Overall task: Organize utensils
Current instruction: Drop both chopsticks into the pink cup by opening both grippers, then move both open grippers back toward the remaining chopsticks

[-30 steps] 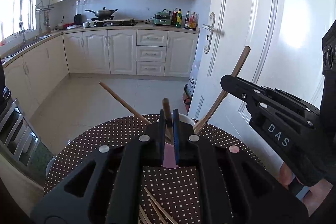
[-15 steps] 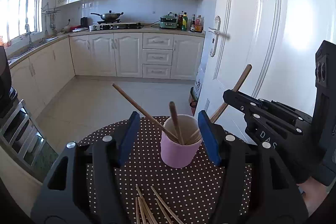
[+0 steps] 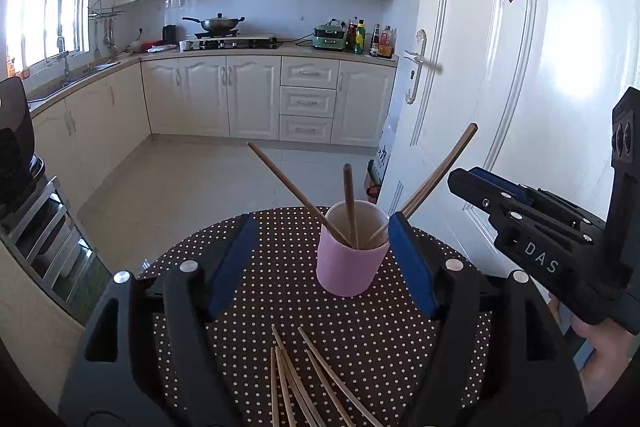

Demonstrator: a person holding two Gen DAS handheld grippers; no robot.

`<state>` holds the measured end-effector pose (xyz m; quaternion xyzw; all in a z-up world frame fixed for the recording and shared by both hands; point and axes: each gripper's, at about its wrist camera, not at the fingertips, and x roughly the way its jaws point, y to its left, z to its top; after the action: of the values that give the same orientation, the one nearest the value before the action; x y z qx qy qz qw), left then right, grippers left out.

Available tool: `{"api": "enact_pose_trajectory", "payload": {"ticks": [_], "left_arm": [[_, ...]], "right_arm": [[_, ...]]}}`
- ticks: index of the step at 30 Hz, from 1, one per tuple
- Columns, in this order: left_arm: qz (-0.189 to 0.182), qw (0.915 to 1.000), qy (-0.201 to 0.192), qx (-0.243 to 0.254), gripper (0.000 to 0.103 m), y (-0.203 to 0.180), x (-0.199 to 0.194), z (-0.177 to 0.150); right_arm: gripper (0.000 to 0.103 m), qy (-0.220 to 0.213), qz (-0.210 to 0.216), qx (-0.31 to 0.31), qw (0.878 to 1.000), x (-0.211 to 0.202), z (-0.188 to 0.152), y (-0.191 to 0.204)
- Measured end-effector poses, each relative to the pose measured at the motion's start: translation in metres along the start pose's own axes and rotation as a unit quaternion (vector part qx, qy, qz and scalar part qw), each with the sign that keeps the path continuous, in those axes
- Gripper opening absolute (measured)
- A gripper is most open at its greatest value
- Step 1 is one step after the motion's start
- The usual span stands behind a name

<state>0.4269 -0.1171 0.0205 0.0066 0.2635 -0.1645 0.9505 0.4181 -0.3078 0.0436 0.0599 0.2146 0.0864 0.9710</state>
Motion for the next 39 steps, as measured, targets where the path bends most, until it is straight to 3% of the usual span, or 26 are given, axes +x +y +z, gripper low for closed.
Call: {"api": "enact_pose_trajectory", "payload": {"ticks": [12,20,30,39], "left_arm": [[0.01,0.9994,0.033,0.01,0.072,0.016,-0.04,-0.031],[0.015,0.9953,0.094,0.02,0.072,0.034,-0.037,-0.068],[0.016,0.9694,0.242,0.035,0.072,0.058,0.011,-0.129],[0.015,0.9582,0.284,0.031,0.072,0.063,0.044,-0.155]], "right_arm": [[0.026,0.03,0.016,-0.031,0.999,-0.027,-0.027,0.021],[0.027,0.093,0.029,-0.062,0.993,-0.016,-0.061,0.041],[0.032,0.225,0.048,-0.086,0.969,0.033,-0.114,0.058],[0.032,0.279,0.05,-0.091,0.955,0.059,-0.144,0.063]]}}
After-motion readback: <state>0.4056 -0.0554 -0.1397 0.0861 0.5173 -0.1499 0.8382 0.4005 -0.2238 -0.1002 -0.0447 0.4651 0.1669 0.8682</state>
